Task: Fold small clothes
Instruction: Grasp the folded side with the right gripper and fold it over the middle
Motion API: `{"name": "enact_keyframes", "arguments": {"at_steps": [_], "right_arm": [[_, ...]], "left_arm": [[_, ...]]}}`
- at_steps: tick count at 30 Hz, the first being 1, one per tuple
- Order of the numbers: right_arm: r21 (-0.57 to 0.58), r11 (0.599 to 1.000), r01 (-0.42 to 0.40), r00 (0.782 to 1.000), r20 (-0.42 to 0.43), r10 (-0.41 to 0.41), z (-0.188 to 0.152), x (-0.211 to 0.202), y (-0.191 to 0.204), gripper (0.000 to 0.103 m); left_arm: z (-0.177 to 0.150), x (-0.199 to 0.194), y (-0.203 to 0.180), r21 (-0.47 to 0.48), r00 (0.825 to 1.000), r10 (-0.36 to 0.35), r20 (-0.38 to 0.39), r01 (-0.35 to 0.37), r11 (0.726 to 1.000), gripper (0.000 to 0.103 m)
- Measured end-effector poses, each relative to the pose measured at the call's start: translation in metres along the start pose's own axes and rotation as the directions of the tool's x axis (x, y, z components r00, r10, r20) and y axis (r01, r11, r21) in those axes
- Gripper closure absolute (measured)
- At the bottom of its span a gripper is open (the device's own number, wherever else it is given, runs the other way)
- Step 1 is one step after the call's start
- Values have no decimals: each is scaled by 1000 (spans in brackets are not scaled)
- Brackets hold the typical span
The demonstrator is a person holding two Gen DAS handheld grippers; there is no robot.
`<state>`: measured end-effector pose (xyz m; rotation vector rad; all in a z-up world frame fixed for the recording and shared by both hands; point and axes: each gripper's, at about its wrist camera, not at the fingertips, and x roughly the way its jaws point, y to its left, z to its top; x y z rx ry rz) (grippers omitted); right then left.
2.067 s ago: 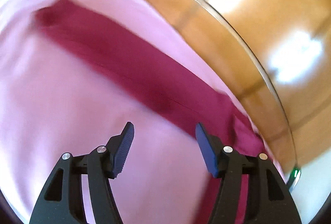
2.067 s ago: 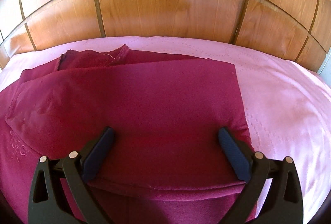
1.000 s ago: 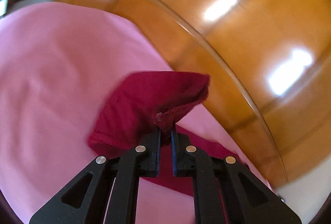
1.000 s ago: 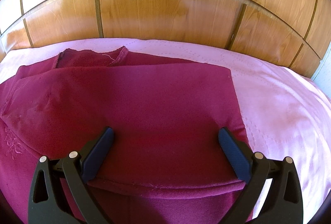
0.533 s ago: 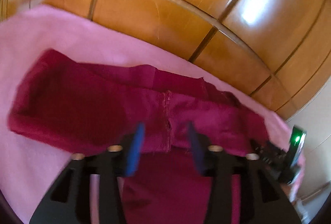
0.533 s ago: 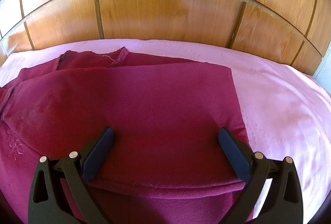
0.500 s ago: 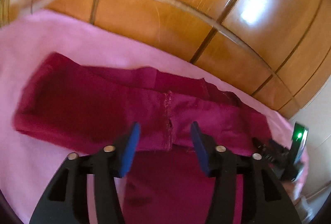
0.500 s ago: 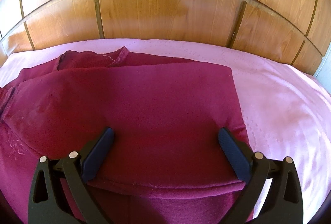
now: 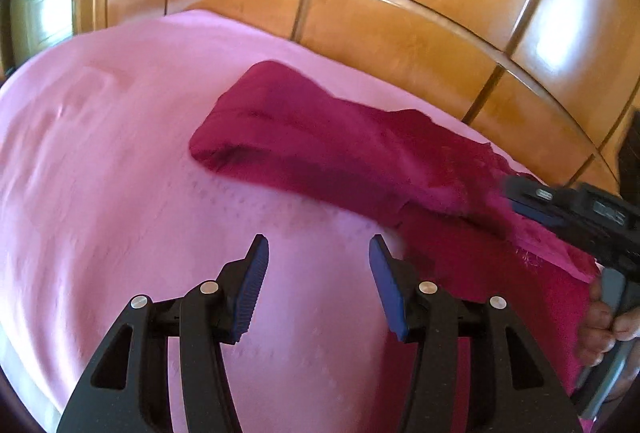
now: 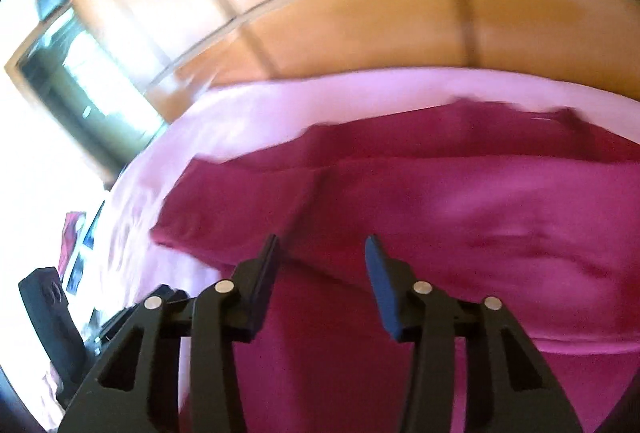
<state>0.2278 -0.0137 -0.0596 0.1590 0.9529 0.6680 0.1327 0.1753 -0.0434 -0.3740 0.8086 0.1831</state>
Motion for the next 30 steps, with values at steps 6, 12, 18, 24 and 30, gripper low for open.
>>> {"name": "enact_keyframes", "arguments": {"at_steps": [6, 12, 18, 24, 30], "right_arm": [[-74, 995, 72, 995, -57, -76, 15, 42, 32, 97], [-201, 963, 182, 974, 169, -149, 40, -31, 44, 97], [-174, 939, 298, 918, 323, -231, 54, -101, 8, 98], [-102, 889, 446, 822, 440, -362, 36, -168, -37, 99], [37, 847, 530, 801, 307, -514, -12, -165, -121, 101]], "left_arm": [[-6, 1, 13, -38, 1000, -11, -19, 11, 999, 52], [2, 5, 7, -55, 1000, -19, -15, 18, 998, 41], [21, 26, -17, -51, 999, 35, -17, -36, 998, 41], [33, 55, -36, -20, 989, 138, -47, -139, 990, 43], [21, 47, -67, 125, 995, 99, -3, -98, 987, 93]]}}
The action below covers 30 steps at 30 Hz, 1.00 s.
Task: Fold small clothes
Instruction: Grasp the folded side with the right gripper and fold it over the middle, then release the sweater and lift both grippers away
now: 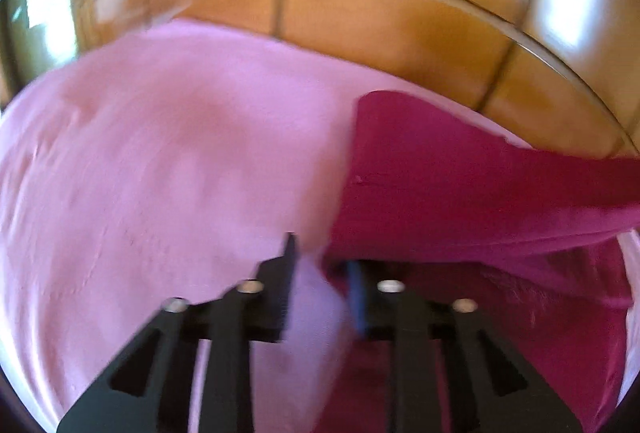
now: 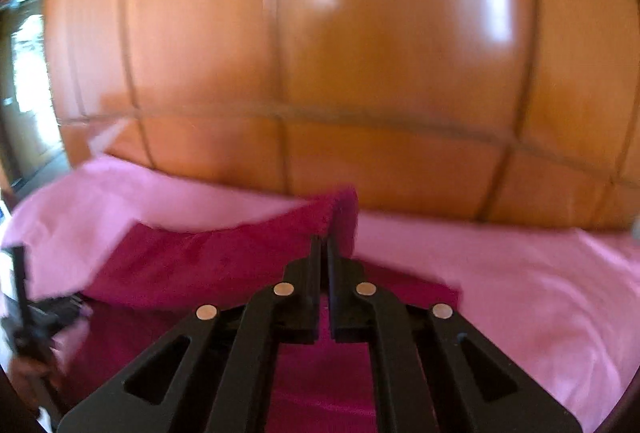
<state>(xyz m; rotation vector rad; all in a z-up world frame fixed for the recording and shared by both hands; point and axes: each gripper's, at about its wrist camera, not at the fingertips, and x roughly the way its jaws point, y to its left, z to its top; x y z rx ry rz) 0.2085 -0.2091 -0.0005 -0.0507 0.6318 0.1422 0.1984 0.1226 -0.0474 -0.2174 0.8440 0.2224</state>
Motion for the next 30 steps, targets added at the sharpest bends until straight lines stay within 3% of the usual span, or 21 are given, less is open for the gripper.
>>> {"name": "enact_keyframes", "arguments": {"at_steps": [4, 6, 9, 14, 17, 18, 19, 21, 24, 27, 29, 30], "right_arm": [[71, 996, 61, 990, -128, -52, -46, 34, -19, 101], [132, 989, 59, 986, -161, -38, -65, 43, -31, 101], [165, 985, 49, 990, -142, -25, -74, 37, -37, 101], [199, 979, 33, 992, -125, -8, -78, 27, -42, 101], [213, 977, 26, 994, -112, -2, -71, 24, -44, 101], [211, 977, 27, 994, -105, -5, -70, 24, -44, 101], [209, 977, 29, 995, -101, -8, -69, 24, -43, 101], [199, 979, 38, 996, -88, -21, -68, 21, -39, 101], [172, 983, 63, 995, -86, -49, -70, 20, -35, 101], [171, 981, 93, 988, -142, -69, -79, 33, -38, 101], [194, 977, 86, 988, -146, -58, -81, 33, -43, 100], [199, 976, 90, 987, -151, -60, -79, 30, -44, 94]], "left_arm": [[-10, -10, -26, 124, 999, -7, 32, 3, 992, 93], [-14, -11, -30, 165, 999, 0, 35, -5, 986, 93], [-15, -10, -32, 200, 1000, -7, 17, 4, 980, 93], [-18, -30, -13, 153, 992, -128, -10, 128, 980, 91], [-19, -51, -6, 134, 980, -195, 47, 187, 973, 91], [-17, -55, -7, 132, 977, -202, 68, 192, 972, 83], [-13, -61, -7, 123, 970, -222, 99, 209, 970, 68], [-4, -64, -10, 90, 956, -261, 137, 251, 964, 52], [-1, -48, -27, 105, 958, -275, 80, 267, 958, 52], [-13, -12, -48, 176, 972, -220, -84, 232, 957, 54], [-23, -13, -55, 248, 982, -176, -61, 186, 951, 54], [-26, -14, -57, 266, 984, -168, -65, 179, 947, 54]]}}
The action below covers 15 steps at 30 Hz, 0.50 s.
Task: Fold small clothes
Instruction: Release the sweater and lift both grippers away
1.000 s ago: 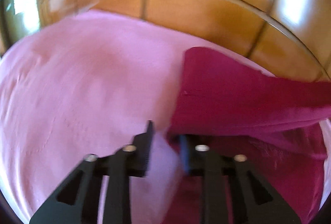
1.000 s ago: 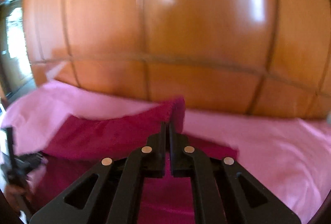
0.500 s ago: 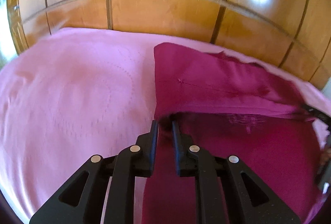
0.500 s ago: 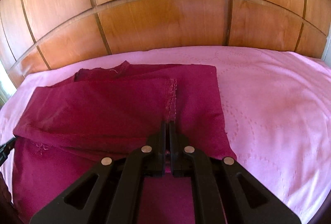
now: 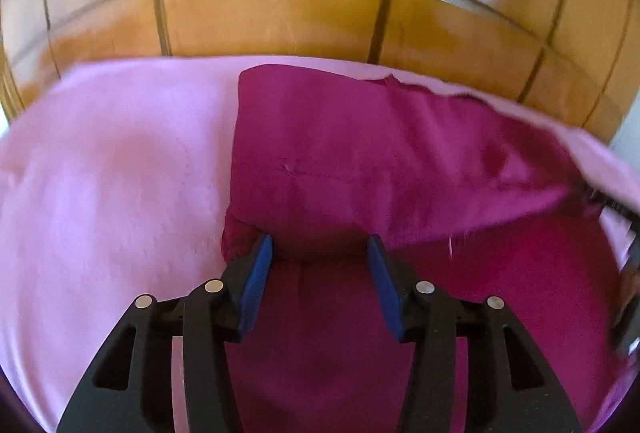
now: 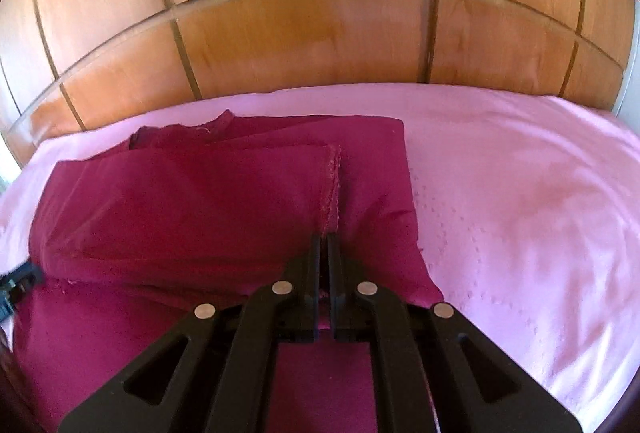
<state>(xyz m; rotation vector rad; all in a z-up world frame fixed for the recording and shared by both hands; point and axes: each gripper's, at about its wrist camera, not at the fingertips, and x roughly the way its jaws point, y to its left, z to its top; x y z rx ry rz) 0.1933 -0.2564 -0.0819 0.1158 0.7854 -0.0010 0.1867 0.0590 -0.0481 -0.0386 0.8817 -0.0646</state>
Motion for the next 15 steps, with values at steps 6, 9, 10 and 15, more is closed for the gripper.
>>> {"name": "enact_keyframes", "arguments": {"at_steps": [6, 9, 10, 15], "right_arm": [[3, 1000, 13, 996, 93, -13, 9, -36, 6, 57], [-18, 999, -42, 991, 130, 44, 15, -48, 23, 45], [-30, 997, -65, 990, 125, 69, 17, -47, 30, 43], [-67, 992, -112, 991, 68, 116, 25, -20, 60, 41]], "left_arm": [[0, -30, 21, -115, 987, -147, 64, 154, 981, 54], [6, -50, 39, -148, 971, -207, 123, 224, 963, 54], [10, -53, 50, -173, 970, -201, 139, 224, 959, 54], [40, -26, 104, -375, 972, -215, 94, 234, 897, 54]]}}
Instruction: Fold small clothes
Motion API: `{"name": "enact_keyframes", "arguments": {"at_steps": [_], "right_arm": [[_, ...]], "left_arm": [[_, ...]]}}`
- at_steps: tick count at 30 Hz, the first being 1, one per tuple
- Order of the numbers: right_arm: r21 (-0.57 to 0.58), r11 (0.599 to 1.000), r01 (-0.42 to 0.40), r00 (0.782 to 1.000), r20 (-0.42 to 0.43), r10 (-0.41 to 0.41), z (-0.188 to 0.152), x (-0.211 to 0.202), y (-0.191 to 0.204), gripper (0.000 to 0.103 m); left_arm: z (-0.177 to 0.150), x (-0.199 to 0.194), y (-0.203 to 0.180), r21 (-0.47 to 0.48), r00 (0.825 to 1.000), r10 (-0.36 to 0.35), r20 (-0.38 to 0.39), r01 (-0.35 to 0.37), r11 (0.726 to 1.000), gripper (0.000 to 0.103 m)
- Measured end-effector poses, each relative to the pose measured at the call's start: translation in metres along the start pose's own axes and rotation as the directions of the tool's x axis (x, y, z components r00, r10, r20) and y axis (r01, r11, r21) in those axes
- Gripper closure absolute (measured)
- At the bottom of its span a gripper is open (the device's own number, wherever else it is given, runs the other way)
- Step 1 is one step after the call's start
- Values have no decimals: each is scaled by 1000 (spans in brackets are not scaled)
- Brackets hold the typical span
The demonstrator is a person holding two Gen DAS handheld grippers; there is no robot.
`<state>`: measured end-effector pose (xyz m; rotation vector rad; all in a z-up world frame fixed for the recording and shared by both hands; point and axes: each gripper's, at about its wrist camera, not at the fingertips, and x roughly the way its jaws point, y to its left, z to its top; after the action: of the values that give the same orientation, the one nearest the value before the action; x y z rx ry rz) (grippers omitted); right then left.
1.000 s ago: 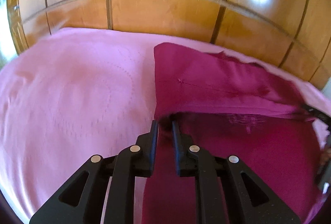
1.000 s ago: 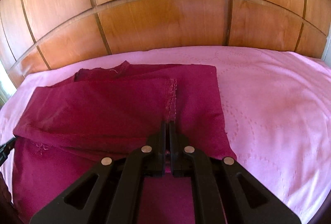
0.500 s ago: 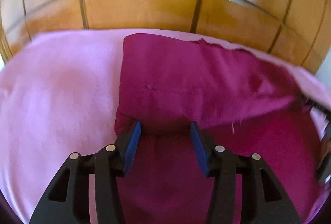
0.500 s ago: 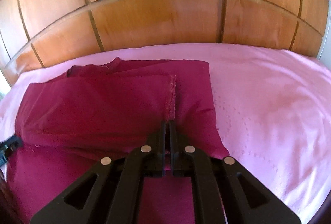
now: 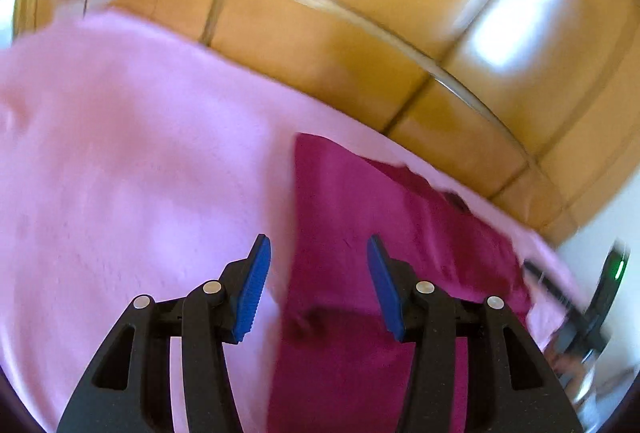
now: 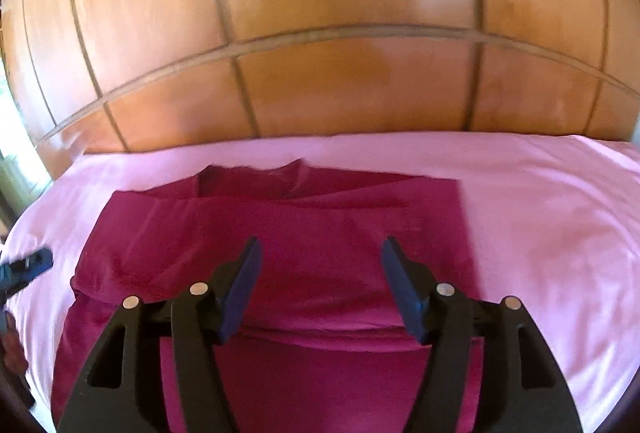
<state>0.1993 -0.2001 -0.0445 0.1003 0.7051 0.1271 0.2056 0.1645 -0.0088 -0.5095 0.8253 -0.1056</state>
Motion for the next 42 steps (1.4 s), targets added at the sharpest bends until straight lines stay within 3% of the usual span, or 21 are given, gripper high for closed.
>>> {"name": "enact_keyframes", "arguments": {"at_steps": [5, 11, 12, 13, 14, 16, 17, 19, 21, 22, 23, 25, 26, 28, 30, 34, 36, 37, 42], "right_arm": [[2, 1000, -2, 999, -36, 2, 0, 19, 5, 41], [-10, 1000, 0, 998, -62, 0, -3, 30, 6, 40], [-18, 1000, 1, 998, -68, -2, -4, 31, 7, 40], [-27, 1000, 3, 997, -73, -5, -6, 32, 7, 40], [-37, 999, 5, 997, -77, -8, -8, 33, 8, 40], [-56, 998, 12, 997, -75, -16, -11, 32, 10, 39], [-64, 998, 13, 997, -71, -18, -13, 31, 11, 35], [-82, 996, 22, 996, -80, -29, -17, 35, 16, 28], [-114, 992, 49, 994, -91, -59, -24, 44, 22, 24], [-132, 989, 63, 994, -86, -74, -27, 48, 25, 23], [-143, 987, 74, 993, -84, -86, -28, 50, 27, 22], [-139, 987, 85, 992, -84, -97, -27, 52, 26, 20], [-132, 988, 84, 992, -85, -96, -27, 53, 24, 18], [-120, 990, 76, 993, -85, -87, -28, 54, 21, 17], [-120, 990, 78, 993, -84, -88, -28, 54, 22, 17], [-118, 990, 80, 993, -80, -89, -29, 53, 22, 16], [-114, 990, 79, 993, -78, -88, -28, 53, 21, 15], [-113, 991, 77, 993, -76, -86, -28, 53, 21, 14], [-101, 993, 64, 995, -73, -71, -29, 53, 18, 13]], "left_arm": [[41, 51, 28, -122, 993, -60, -106, 47, 991, 54], [60, 106, 43, -285, 958, -216, -187, 158, 945, 54], [61, 109, 43, -296, 959, -224, -175, 166, 941, 57], [62, 107, 39, -294, 956, -252, -148, 201, 934, 73], [63, 104, 34, -278, 957, -263, -124, 221, 935, 79], [64, 85, 19, -190, 967, -248, -52, 234, 954, 93], [64, 77, 11, -138, 974, -225, -23, 220, 966, 93], [61, 67, -8, 0, 993, -120, 20, 120, 993, 94], [54, 74, -20, 92, 1000, -1, 21, -1, 996, 94], [50, 89, -26, 162, 993, 121, 0, -119, 979, 94], [47, 101, -27, 196, 983, 182, -19, -175, 965, 94], [39, 112, -25, 223, 969, 244, -44, -229, 948, 91], [38, 108, -26, 220, 965, 260, -21, -249, 943, 90], [35, 88, -28, 194, 966, 256, 24, -256, 947, 90], [26, 66, -37, 196, 976, 208, 64, -216, 956, 87], [-14, 34, -57, 271, 995, 92, 48, -102, 957, 68], [-35, 49, -67, 316, 994, 112, -11, -103, 943, 67], [-48, 60, -65, 345, 986, 161, -36, -139, 928, 67], [-51, 66, -62, 337, 985, 175, -2, -164, 927, 67]]}}
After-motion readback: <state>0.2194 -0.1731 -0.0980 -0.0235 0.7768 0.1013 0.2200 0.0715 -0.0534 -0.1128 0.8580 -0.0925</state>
